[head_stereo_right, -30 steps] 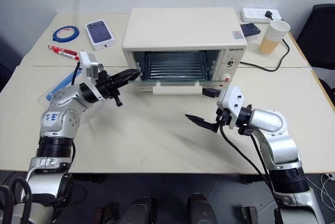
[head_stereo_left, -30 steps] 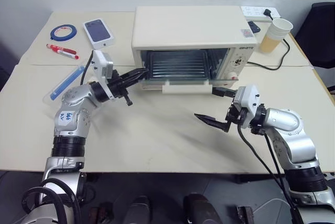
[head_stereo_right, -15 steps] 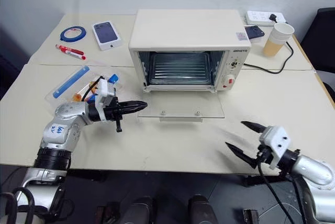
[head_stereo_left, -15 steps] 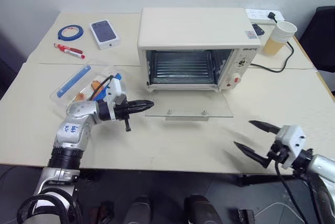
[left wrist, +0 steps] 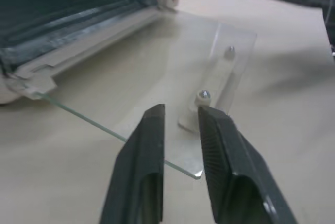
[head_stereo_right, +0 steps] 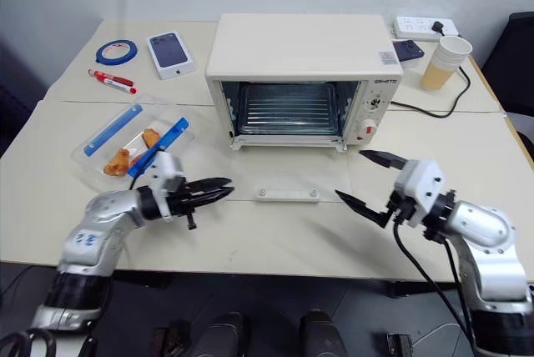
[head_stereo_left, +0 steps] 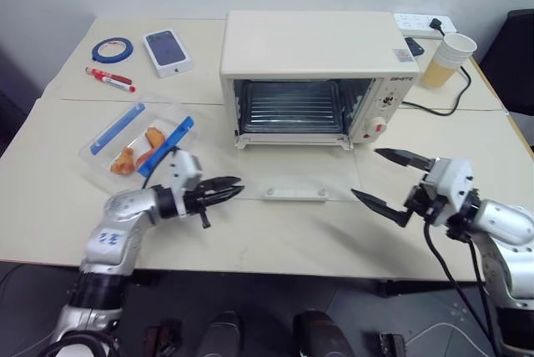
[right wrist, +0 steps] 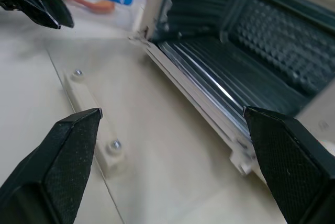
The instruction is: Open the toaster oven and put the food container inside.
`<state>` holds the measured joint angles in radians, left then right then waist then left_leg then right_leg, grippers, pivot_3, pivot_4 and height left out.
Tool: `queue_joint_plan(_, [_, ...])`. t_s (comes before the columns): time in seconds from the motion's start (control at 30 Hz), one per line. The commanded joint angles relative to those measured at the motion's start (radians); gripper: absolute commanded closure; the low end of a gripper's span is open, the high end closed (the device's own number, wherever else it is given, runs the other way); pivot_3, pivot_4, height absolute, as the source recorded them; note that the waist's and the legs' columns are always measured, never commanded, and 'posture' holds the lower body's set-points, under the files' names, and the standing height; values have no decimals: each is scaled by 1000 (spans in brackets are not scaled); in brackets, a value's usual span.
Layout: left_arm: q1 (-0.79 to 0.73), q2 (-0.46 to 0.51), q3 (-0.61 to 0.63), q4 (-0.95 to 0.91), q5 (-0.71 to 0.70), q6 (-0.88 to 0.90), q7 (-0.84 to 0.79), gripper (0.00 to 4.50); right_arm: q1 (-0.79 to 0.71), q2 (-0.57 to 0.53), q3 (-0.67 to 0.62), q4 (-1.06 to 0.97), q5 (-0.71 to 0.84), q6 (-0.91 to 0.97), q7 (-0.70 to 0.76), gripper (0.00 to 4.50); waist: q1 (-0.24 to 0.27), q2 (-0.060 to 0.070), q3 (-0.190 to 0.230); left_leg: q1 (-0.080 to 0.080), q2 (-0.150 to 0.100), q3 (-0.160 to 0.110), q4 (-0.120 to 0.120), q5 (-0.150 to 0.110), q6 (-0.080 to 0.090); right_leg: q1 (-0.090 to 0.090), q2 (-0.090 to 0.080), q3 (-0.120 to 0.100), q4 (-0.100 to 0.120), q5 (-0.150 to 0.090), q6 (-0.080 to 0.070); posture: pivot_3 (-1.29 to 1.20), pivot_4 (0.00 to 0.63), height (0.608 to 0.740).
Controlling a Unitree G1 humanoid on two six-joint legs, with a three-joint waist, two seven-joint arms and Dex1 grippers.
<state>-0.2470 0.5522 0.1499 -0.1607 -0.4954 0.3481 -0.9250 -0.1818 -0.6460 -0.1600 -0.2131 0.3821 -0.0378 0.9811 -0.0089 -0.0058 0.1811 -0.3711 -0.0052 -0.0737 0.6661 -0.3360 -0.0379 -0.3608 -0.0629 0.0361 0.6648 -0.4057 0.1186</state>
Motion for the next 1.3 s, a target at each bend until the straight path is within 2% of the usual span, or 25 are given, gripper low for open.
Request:
queue_joint_plan(0.03, [152, 81, 246, -181, -160, 104, 32, 2503, -64, 45, 67, 16, -32, -112, 23, 0, -14, 0, 0, 0, 0, 0, -1, 0, 0, 1, 0, 0, 0, 0, 0, 0, 150, 740])
queue_joint_plan(0.13, [327, 121, 461, -251, -239, 168, 61, 1633, -109, 82, 105, 42, -33, -153, 31, 0, -24, 0, 0, 1, 0, 0, -3, 0, -1, 1, 0, 1, -2, 0, 0, 0, 150, 740])
queue_joint_plan(0.23, [486, 112, 680, -240, -286, 202, 98, 925, -145, 113, 146, 53, -23, -157, 42, 0, -22, 0, 0, 1, 0, -2, -3, 0, -1, 1, -1, 2, -3, 0, 0, 0, 150, 740])
queue_joint_plan(0.37, [615, 77, 863, -145, -338, 233, 145, 30, -180, 144, 183, 59, -5, -154, 60, 0, -16, 0, 0, 1, -1, -4, -2, -1, 0, 3, -2, 1, -4, 0, 0, 0, 150, 740])
queue_joint_plan(0.47, [646, 57, 946, -107, -359, 279, 260, 30, -200, 159, 202, 64, 3, -158, 77, 0, -15, -1, 0, 1, -1, -6, -2, -1, 0, 4, -3, -1, -5, 0, 0, 0, 150, 740])
queue_joint_plan(0.63, [667, 87, 954, -88, -378, 330, 292, 30, -213, 163, 209, 69, 8, -157, 87, 0, -19, -2, -1, 1, -1, -6, -3, -1, -1, 4, -3, -1, -5, 0, 0, 0, 150, 740])
queue_joint_plan(0.8, [565, 182, 900, -124, -450, 525, 467, 30, -201, 145, 199, 63, 22, -143, 97, 0, -17, -2, -1, 1, -1, -7, -3, -1, -1, 4, -3, -1, -4, 0, -1, 0, 150, 740])
queue_joint_plan(0.9, [443, 250, 857, -116, -475, 680, 645, 30, -197, 138, 195, 66, 24, -141, 99, 0, -18, -2, -1, 1, -1, -7, -3, -1, -1, 4, -3, -1, -4, 0, -1, 0, 150, 740])
queue_joint_plan(0.97, [308, 268, 840, -92, -497, 843, 832, 30, -196, 136, 194, 64, 26, -138, 97, 0, -19, -2, -1, 1, -1, -8, -3, -1, -1, 3, -2, -1, -3, 0, -1, 0, 150, 740])
queue_joint_plan(1.1, [-15, 221, 830, -34, -589, 1078, 1081, 30, -190, 138, 193, 56, 25, -132, 86, 0, -22, -3, -1, 1, -1, -7, -3, 0, -1, 2, -2, -1, -1, 0, -1, 0, 150, 740])
queue_joint_plan(1.2, [-245, 127, 834, 12, -520, 1230, 1228, 30, -177, 140, 194, 41, 22, -129, 80, 0, -21, -3, -1, 0, -1, -7, -2, 0, -2, 1, -1, -3, -1, 0, -1, 0, 150, 740])
queue_joint_plan(1.3, [-285, 95, 770, 59, -461, 1266, 1300, 30, -169, 146, 196, 27, 22, -119, 70, 0, -28, -4, -2, 0, -2, -5, -1, 0, -2, 1, -1, -4, 0, 0, -1, 0, 150, 740])
